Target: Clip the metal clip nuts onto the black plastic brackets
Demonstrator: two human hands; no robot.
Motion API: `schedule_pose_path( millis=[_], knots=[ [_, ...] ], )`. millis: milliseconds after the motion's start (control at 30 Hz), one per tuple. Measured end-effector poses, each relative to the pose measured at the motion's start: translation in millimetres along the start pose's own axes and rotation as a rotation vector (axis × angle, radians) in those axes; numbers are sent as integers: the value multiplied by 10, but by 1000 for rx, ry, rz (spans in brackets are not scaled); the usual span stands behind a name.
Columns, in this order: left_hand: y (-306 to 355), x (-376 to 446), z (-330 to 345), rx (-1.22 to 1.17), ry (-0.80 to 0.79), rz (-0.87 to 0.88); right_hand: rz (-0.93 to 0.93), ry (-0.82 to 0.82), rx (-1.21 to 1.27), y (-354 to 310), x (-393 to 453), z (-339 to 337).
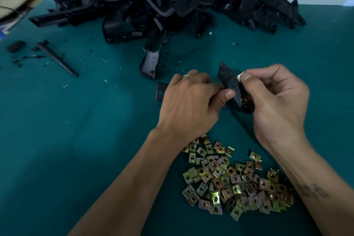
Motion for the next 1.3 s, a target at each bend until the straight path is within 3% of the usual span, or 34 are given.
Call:
schedule_pose_path(
  millis=[433,633,767,867,1067,1167,1300],
  knots=[
    [-3,-2,4,14,-49,5,-68,-189,-101,-78,-38,51],
    [-55,19,14,-5,-57,-39,119,-417,-69,-123,63,11],
    [-78,23,-51,-76,64,-84,172,-163,-75,-221,196,-433],
    [-32,67,-179,-190,147,-142,56,23,-203,-356,-49,-830],
    [1034,11,-112,-922,164,-472,8,-133,-489,-623,-1100,-1065],
    [1837,-176,107,-1076,-33,-448,32,-41,-477,-799,-1374,-1382],
    [2878,-567,461,-1111,-417,-242,197,423,-167,-967,-1698,-2260]
  ],
)
Point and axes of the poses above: each hand's wrist, its own x-axis towards the middle knuckle, its own z-axis out of the palm, y = z × x, the point moved 5 cm from there along x, towards the middle knuckle, and after that the axes turned 7 degrees about y, right-handed, at the moved point
